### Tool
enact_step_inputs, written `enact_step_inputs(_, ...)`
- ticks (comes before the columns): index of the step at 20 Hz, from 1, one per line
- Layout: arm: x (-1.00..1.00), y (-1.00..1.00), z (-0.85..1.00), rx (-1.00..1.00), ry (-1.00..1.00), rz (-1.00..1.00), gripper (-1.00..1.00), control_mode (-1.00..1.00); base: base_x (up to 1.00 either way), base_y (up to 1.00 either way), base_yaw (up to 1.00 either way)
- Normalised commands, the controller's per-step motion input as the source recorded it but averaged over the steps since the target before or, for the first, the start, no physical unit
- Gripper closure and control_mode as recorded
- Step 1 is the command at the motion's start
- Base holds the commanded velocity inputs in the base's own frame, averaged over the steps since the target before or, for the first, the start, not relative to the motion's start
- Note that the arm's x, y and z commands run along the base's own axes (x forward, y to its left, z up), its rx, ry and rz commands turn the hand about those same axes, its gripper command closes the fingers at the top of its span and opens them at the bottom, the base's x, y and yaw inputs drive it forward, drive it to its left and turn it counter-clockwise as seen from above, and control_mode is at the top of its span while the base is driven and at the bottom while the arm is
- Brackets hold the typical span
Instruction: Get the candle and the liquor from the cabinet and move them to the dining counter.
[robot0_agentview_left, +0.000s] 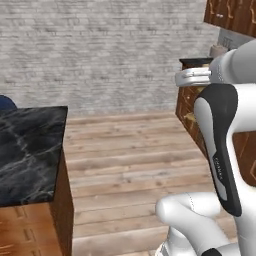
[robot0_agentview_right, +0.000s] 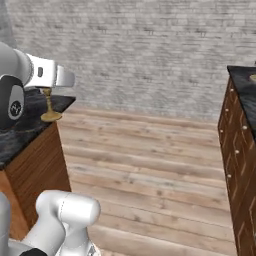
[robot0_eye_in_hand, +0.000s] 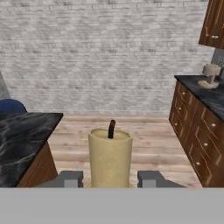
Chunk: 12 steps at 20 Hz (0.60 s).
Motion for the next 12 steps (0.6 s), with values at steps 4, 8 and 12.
enact_step_inputs(4, 0.00, 0.00, 0.00, 0.00, 0.00, 0.00, 1.00, 1.00, 0.99, -0.90, 0.11)
enact_step_inputs(8, 0.00, 0.00, 0.00, 0.00, 0.00, 0.00, 1.00, 1.00, 0.83, -0.73, 0.16)
enact_step_inputs(12, 0.00, 0.00, 0.00, 0.00, 0.00, 0.00, 1.00, 1.00, 0.69, -0.70, 0.23)
